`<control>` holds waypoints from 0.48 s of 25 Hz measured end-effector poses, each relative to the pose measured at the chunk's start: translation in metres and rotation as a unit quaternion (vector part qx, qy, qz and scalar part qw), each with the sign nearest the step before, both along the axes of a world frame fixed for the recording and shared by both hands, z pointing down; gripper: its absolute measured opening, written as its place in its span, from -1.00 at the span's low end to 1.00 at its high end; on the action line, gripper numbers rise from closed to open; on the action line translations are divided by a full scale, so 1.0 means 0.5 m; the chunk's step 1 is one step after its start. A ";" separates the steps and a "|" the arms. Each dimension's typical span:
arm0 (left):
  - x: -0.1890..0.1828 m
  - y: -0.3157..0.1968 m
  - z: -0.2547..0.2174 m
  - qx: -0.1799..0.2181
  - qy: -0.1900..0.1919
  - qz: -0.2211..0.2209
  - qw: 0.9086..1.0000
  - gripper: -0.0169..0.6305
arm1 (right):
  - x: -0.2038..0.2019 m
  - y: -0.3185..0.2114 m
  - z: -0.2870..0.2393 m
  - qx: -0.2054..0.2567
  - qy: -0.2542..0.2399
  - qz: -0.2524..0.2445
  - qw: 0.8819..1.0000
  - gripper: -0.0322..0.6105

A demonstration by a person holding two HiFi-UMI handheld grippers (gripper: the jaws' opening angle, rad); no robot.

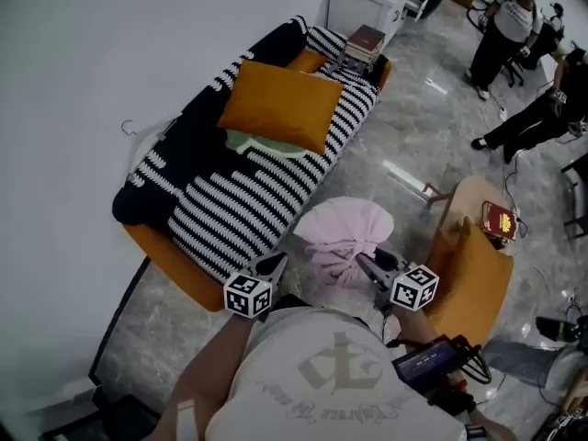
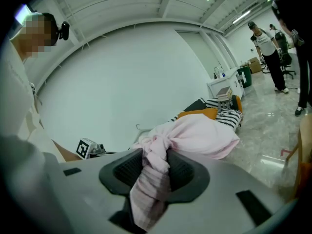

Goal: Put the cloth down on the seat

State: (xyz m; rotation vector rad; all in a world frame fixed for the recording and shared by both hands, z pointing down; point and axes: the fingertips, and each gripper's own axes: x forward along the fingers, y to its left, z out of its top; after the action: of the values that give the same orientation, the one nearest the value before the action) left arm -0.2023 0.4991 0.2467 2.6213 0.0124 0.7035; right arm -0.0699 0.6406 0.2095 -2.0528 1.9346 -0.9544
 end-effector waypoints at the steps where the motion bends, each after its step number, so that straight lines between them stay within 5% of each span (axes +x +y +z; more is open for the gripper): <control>1: 0.005 -0.017 0.001 0.000 0.000 -0.001 1.000 -0.90 | 0.007 -0.017 0.000 0.000 0.000 0.001 1.000 -0.40; 12: 0.026 -0.181 0.008 -0.010 0.001 -0.011 1.000 -0.90 | 0.076 -0.166 -0.004 -0.015 0.005 0.029 0.999 -0.40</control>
State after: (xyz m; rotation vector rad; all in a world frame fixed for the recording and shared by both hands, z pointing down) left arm -0.1895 0.4088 0.2504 2.5991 -0.0086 0.6902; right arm -0.0319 0.5575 0.2077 -2.1219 1.8652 -0.9668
